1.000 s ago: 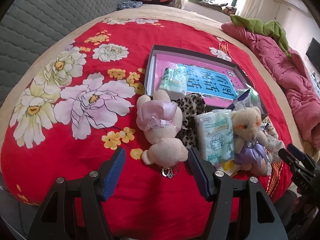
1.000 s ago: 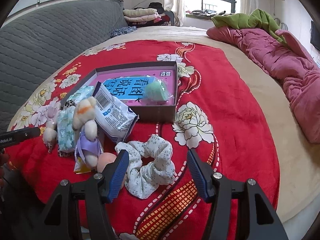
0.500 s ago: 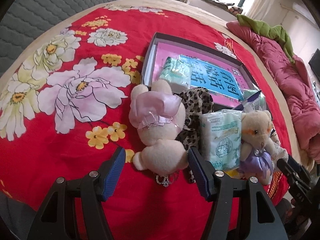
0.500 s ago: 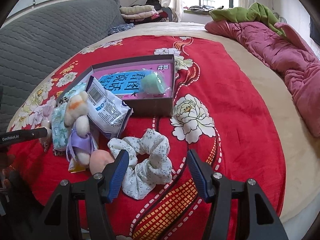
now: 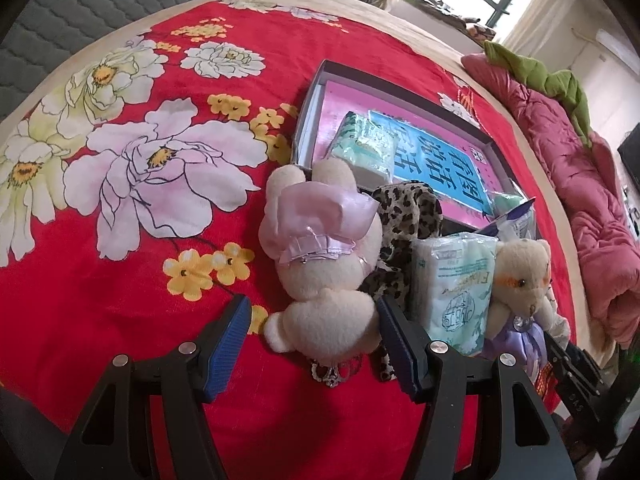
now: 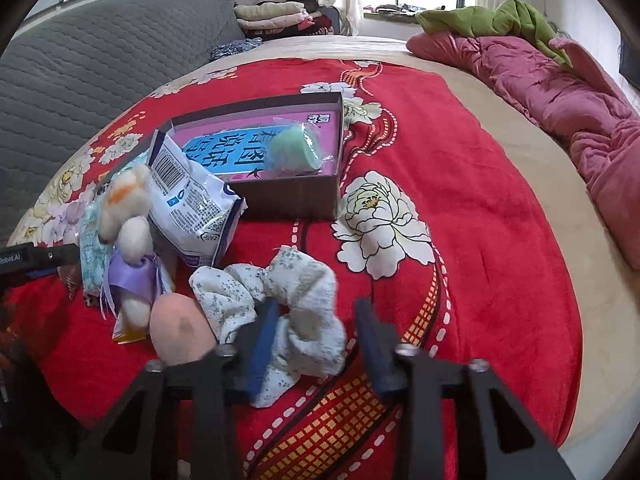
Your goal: Organize soft objects
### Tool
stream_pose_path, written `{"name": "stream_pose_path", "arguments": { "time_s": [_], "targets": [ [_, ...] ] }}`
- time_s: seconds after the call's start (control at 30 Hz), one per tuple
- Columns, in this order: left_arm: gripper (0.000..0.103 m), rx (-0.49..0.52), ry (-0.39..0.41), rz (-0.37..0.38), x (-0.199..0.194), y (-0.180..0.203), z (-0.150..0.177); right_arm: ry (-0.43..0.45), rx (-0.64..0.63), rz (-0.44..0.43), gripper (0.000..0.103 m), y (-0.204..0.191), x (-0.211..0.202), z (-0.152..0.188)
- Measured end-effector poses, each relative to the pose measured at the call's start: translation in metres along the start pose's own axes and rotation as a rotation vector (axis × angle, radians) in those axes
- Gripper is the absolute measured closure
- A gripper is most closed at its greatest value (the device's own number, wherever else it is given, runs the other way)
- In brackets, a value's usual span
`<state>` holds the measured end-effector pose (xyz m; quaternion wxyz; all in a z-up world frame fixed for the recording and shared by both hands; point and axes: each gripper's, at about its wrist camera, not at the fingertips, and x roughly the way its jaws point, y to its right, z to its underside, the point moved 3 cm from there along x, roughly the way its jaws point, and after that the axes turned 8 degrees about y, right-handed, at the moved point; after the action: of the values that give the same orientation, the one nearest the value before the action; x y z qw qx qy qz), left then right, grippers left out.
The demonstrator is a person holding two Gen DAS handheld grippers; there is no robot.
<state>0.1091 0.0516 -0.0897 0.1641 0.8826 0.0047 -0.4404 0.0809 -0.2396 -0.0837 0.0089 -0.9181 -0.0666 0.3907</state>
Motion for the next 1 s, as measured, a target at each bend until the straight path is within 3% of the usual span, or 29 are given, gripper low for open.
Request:
{"name": "stream_pose_path", "arguments": {
  "time_s": [0.03,0.23,0.4,0.57,1.0],
  "targets": [
    [0.037,-0.006,0.000,0.000,0.001,-0.001,0.000,0.005,-0.002,-0.007,0.082,0.000,-0.001,0.000],
    [0.037,-0.031,0.018,-0.006,0.003,-0.005,-0.005,0.064,-0.026,-0.003,0.088,-0.004,-0.011,-0.006],
    [0.053,-0.065,0.011,0.022,0.011,-0.008,-0.007,0.095,-0.020,0.027,0.089,0.000,-0.017,-0.012],
    [0.060,-0.073,-0.008,0.054,0.020,-0.004,-0.009,0.113,0.001,0.034,0.089,0.007,-0.022,-0.016],
    [0.062,-0.066,0.068,0.093,-0.018,-0.002,-0.011,0.213,0.002,0.024,0.089,0.005,-0.046,-0.031]
  ]
}}
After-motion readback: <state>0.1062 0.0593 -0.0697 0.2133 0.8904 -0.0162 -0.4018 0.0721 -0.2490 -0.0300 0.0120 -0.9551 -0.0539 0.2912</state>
